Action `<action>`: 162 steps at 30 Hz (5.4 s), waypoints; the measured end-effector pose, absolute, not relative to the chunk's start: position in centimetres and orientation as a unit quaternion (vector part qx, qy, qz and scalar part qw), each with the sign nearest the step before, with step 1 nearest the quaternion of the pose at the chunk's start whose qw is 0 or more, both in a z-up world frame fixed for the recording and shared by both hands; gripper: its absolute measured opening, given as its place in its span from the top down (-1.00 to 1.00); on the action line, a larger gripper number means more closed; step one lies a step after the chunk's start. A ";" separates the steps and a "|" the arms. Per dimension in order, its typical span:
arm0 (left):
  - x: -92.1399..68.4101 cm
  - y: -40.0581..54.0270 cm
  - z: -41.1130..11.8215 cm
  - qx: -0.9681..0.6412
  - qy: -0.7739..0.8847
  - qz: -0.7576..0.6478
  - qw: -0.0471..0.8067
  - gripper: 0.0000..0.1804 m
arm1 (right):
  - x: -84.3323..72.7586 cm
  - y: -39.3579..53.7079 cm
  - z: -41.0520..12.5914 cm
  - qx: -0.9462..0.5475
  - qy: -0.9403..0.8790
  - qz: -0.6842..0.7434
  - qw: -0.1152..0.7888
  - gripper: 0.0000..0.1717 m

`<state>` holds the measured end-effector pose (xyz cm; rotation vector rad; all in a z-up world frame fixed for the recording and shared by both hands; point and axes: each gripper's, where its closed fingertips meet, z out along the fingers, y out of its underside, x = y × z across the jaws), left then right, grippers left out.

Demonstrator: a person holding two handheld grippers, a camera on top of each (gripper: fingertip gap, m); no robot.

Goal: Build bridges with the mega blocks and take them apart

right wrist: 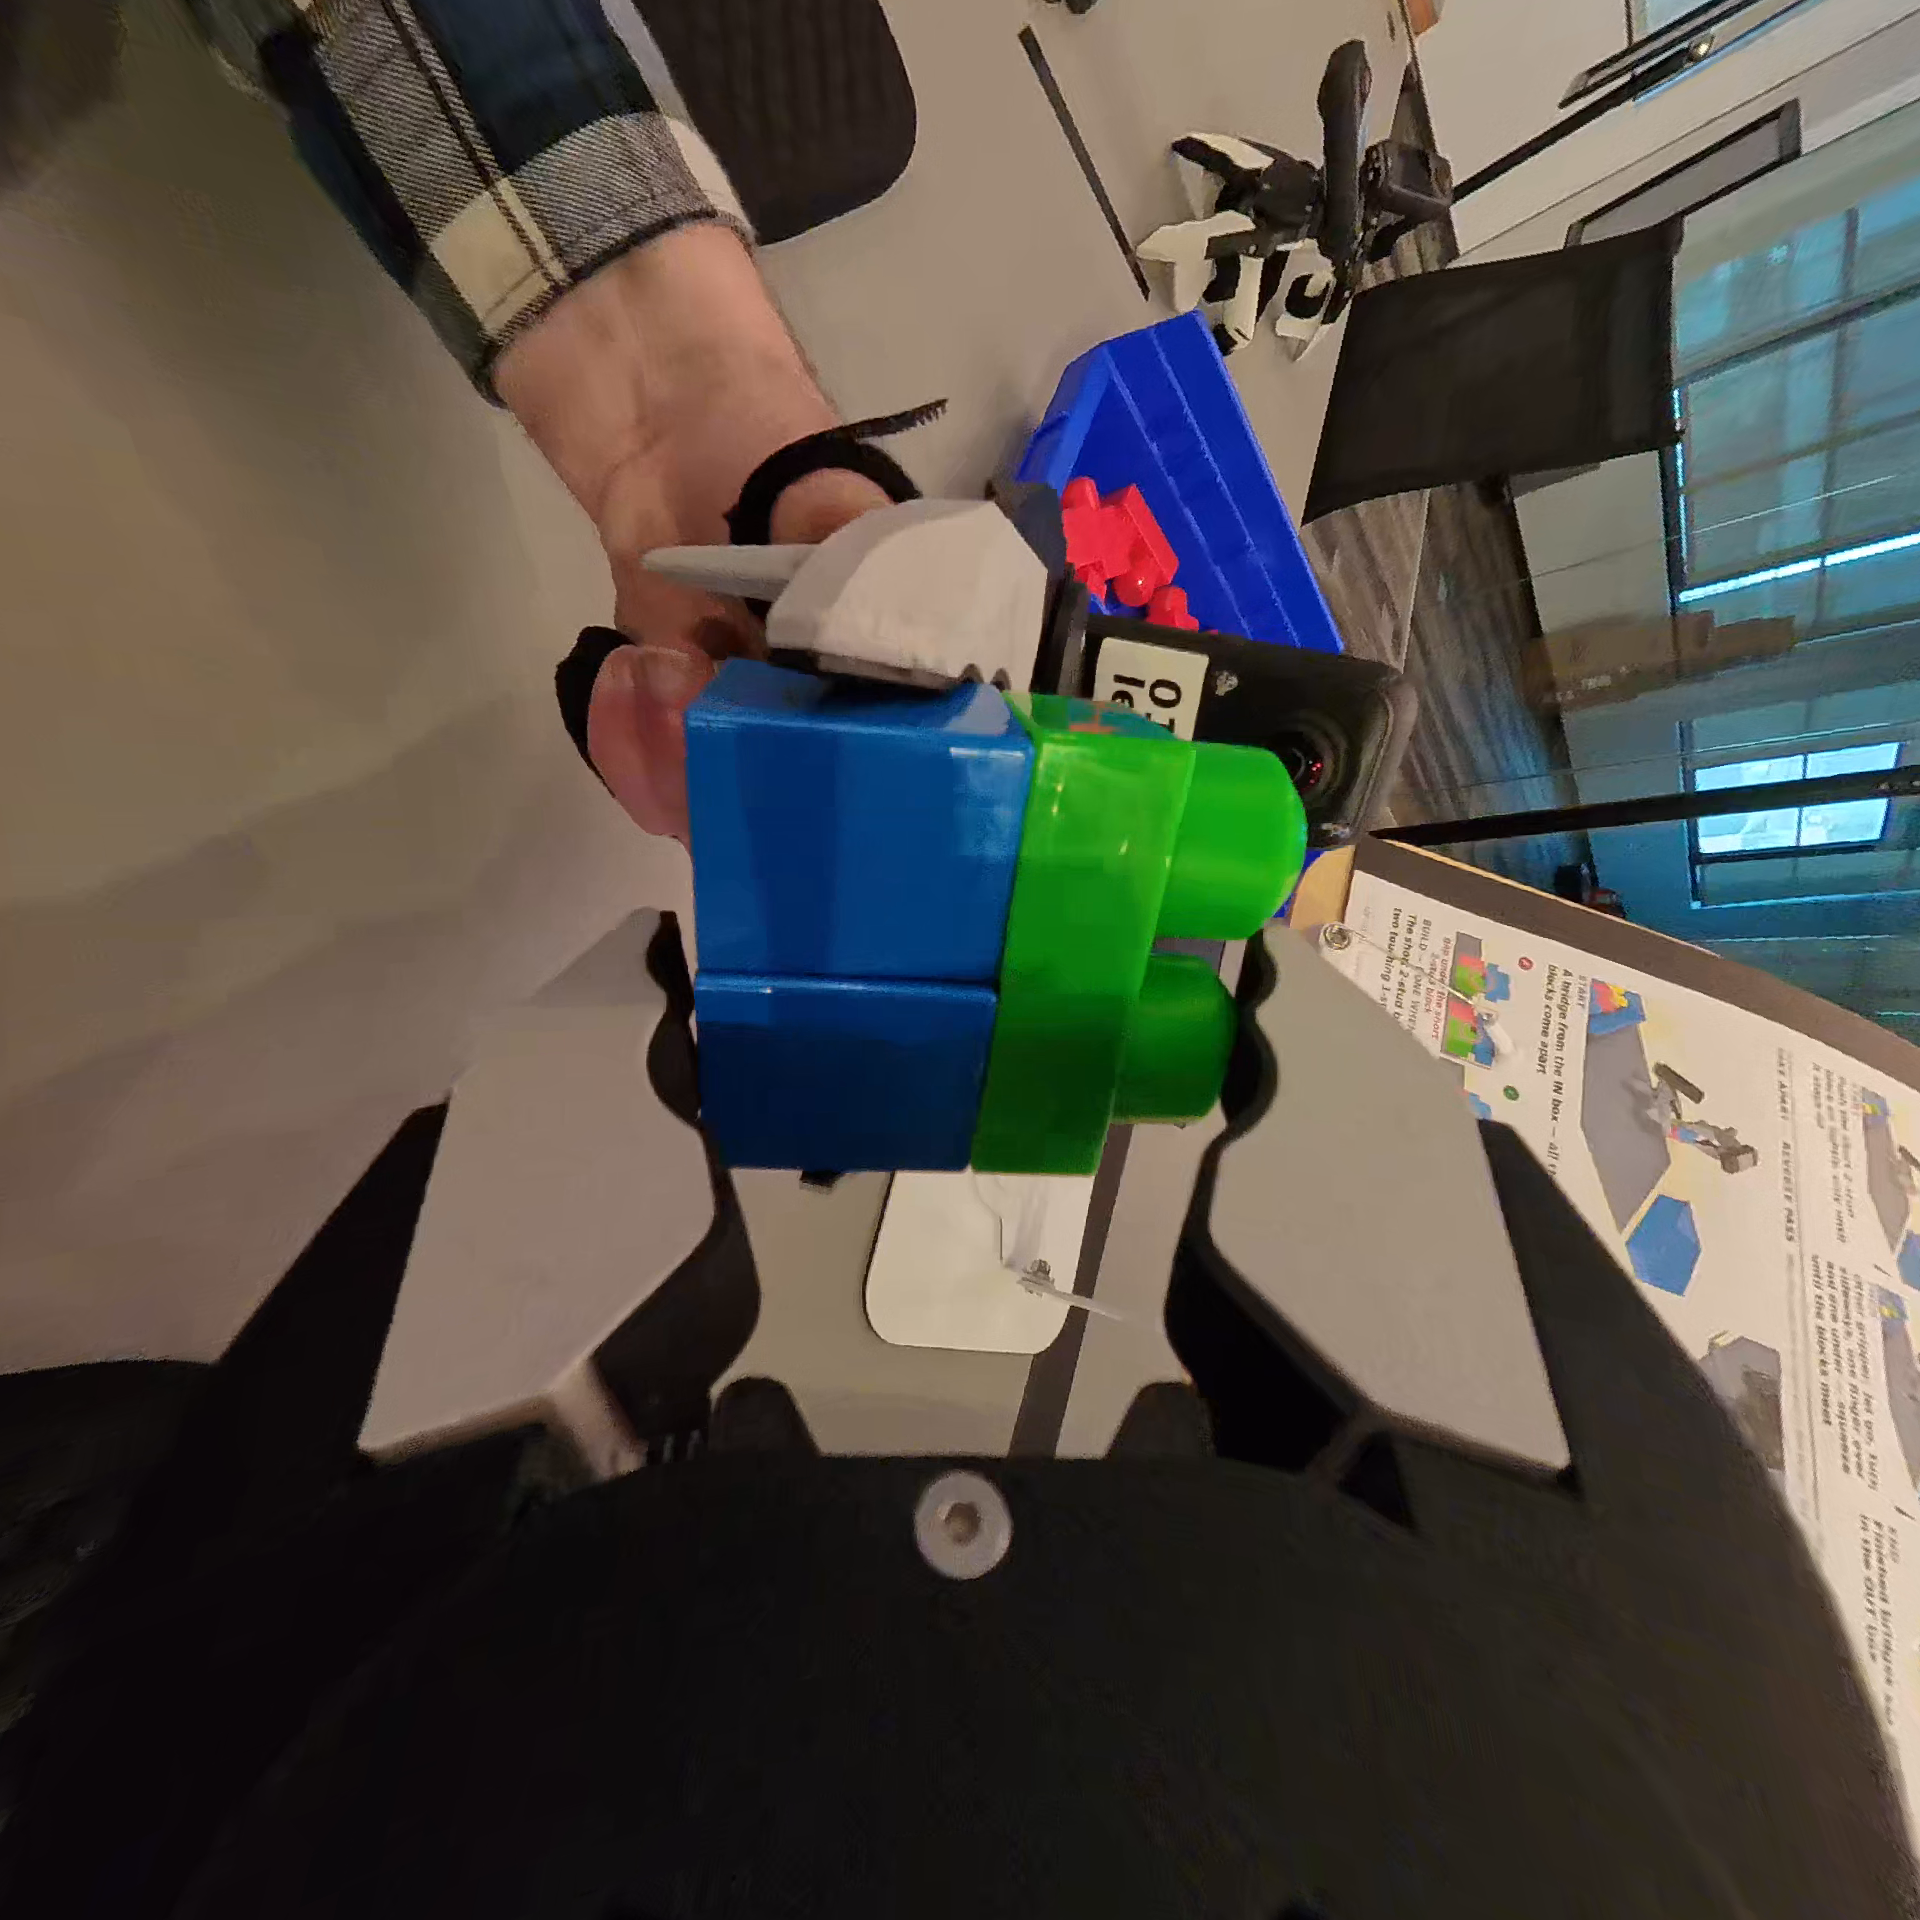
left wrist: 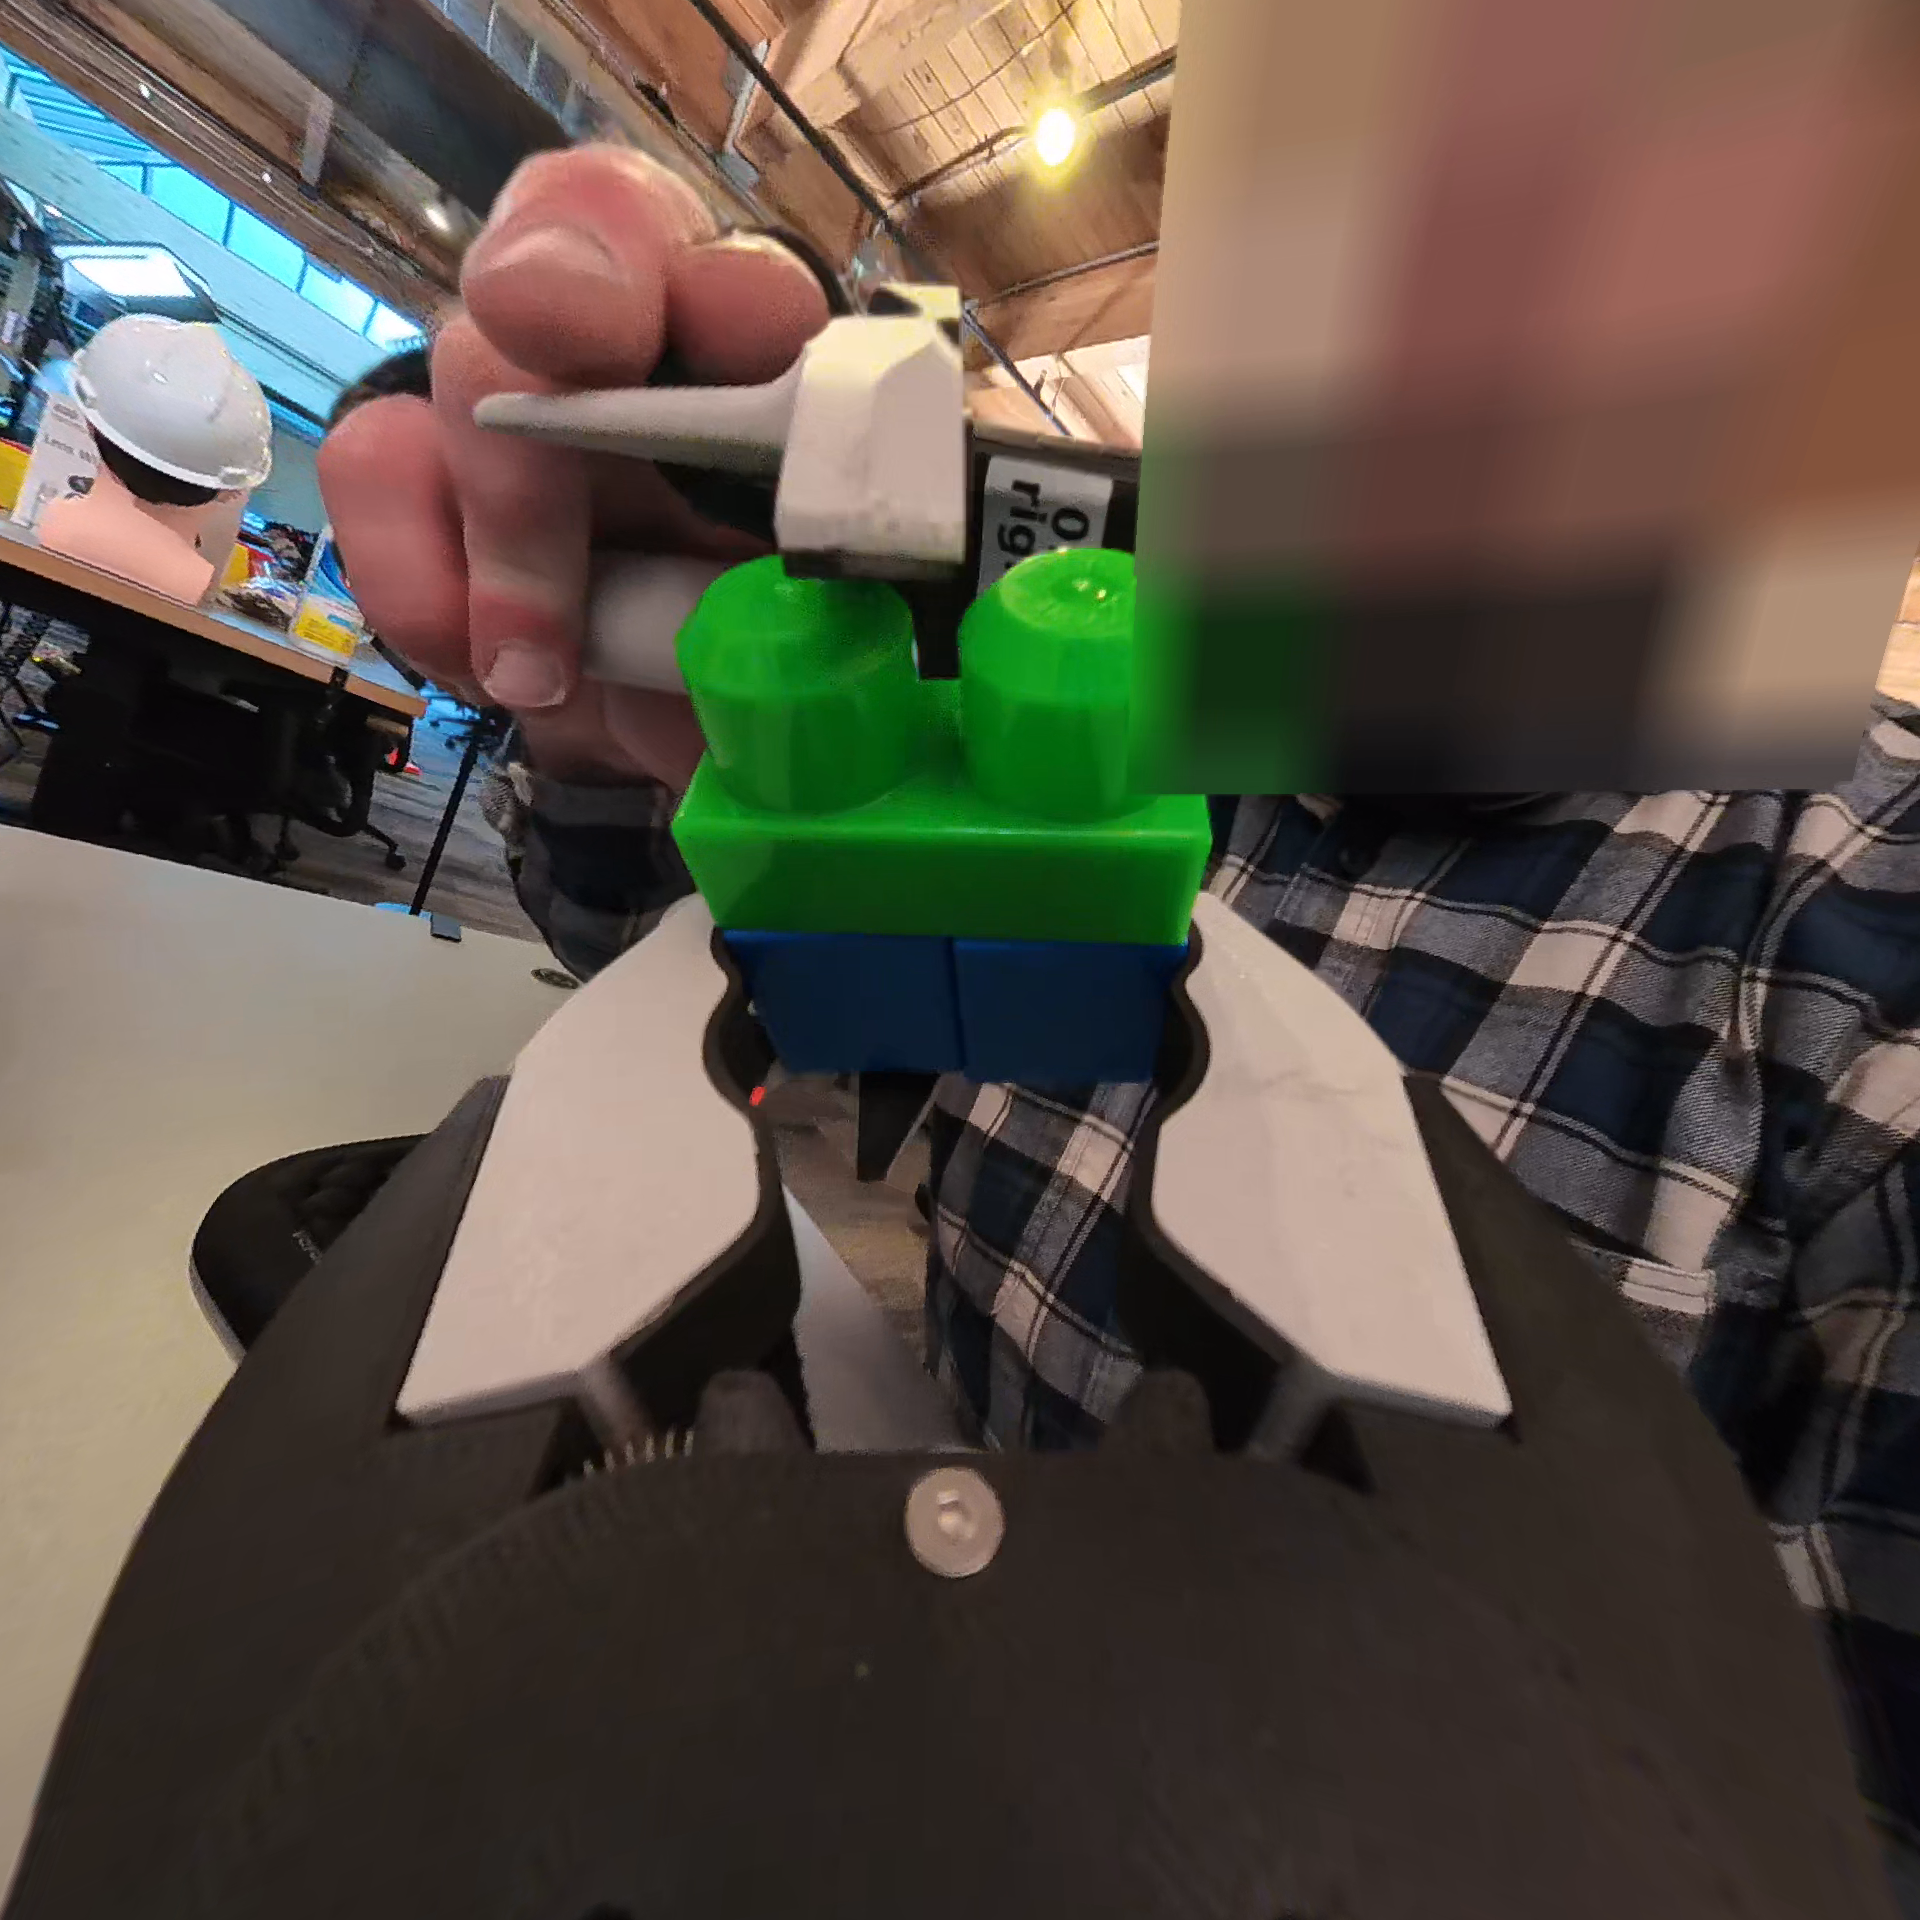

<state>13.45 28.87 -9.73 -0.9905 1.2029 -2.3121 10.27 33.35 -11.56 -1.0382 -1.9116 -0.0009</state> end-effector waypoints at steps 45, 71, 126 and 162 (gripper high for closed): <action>12.3 35.4 -9.1 -0.406 0.386 -0.761 0.328 0.18 | 16.4 38.1 -6.4 -0.510 -0.352 0.584 0.523 0.62; 14.5 36.6 -8.4 -0.486 0.364 -0.683 0.406 0.60 | 15.5 37.9 -6.2 -0.518 -0.358 0.546 0.553 0.64; 8.9 41.1 -5.6 -0.461 0.184 -0.706 0.504 0.60 | 13.7 40.3 -8.0 -0.612 -0.442 0.268 0.599 -0.18; 14.0 36.6 -11.5 -0.565 0.357 -0.677 0.306 0.57 | 13.3 39.5 -12.0 -0.478 -0.713 0.019 0.512 -0.14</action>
